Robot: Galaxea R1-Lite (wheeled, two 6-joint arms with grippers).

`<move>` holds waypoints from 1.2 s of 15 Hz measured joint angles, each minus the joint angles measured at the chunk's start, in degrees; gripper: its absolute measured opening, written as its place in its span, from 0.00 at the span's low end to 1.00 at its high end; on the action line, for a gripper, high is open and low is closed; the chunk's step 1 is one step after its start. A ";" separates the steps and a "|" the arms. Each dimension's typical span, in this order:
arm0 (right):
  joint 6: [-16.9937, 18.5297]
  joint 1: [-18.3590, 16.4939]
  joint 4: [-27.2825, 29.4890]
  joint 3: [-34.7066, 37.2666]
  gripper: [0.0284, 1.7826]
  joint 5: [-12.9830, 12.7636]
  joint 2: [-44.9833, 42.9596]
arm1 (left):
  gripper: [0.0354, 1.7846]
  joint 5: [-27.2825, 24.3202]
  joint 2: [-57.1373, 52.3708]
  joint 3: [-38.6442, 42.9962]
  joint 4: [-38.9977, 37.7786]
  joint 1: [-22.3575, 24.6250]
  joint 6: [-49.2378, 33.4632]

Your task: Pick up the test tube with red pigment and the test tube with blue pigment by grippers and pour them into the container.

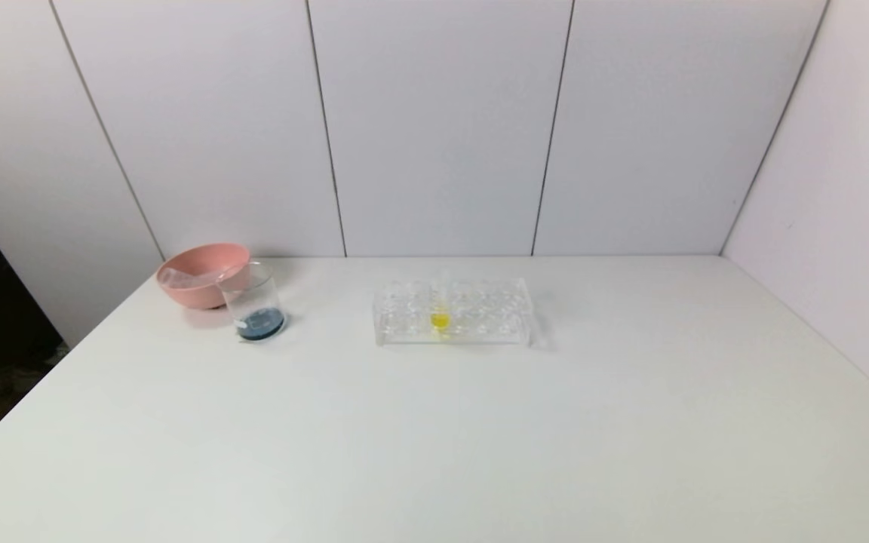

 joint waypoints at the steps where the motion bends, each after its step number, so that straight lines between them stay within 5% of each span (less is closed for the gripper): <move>1: 0.00 0.00 0.00 0.00 1.00 0.00 0.00 | 0.99 1.21 -3.01 3.00 0.61 -0.11 1.23; 5: -0.02 0.00 0.00 0.00 1.00 0.02 0.00 | 0.99 10.00 -8.13 16.98 0.77 -0.33 5.40; 8: -0.05 0.00 0.00 0.00 1.00 0.00 0.00 | 0.99 8.70 -9.05 18.74 9.87 -0.35 -0.23; 18: -0.91 0.00 -0.02 0.00 1.00 0.18 0.00 | 0.99 10.87 -9.17 19.10 9.59 -0.38 -5.67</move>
